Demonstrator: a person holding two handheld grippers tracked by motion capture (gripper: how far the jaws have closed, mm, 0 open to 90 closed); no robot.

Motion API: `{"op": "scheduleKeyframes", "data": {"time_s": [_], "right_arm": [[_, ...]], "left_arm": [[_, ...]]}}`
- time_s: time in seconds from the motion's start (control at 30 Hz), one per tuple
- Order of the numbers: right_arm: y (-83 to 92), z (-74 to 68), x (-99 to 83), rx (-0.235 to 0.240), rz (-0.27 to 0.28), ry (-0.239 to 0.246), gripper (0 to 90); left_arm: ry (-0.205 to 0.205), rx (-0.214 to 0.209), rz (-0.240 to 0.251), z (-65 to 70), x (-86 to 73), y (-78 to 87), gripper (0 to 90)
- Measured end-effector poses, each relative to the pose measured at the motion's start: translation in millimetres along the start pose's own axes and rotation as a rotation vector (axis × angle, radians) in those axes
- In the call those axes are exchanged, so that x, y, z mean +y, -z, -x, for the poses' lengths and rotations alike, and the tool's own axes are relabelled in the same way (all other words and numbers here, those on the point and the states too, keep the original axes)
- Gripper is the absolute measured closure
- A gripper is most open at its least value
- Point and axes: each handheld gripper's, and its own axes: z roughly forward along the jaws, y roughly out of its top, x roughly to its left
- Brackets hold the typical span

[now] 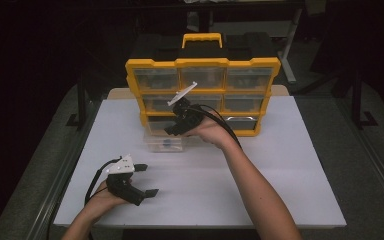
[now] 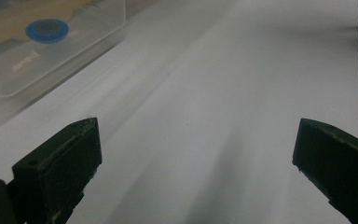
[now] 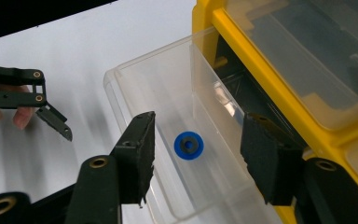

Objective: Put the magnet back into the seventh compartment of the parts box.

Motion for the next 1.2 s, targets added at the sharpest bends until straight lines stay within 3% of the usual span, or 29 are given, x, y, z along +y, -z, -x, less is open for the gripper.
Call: {"op": "scheduleKeyframes", "data": {"time_s": [0.5,0.87,1.2], "right_arm": [[22.5,3.6,-20.9,-0.014,0.02,-0.03,36.2],[27.2,7.4,-37.4,-0.015,0.039,-0.039,27.1],[30.6,8.1,-55.1,-0.01,0.074,-0.076,20.9]], "left_arm": [[-0.006,0.002,-0.005,-0.7,-0.2,-0.6,0.7],[-0.01,0.007,-0.007,-0.6,-0.3,-0.9,0.7],[-0.005,0.01,-0.007,-1.0,-0.9,-0.8,0.7]]}}
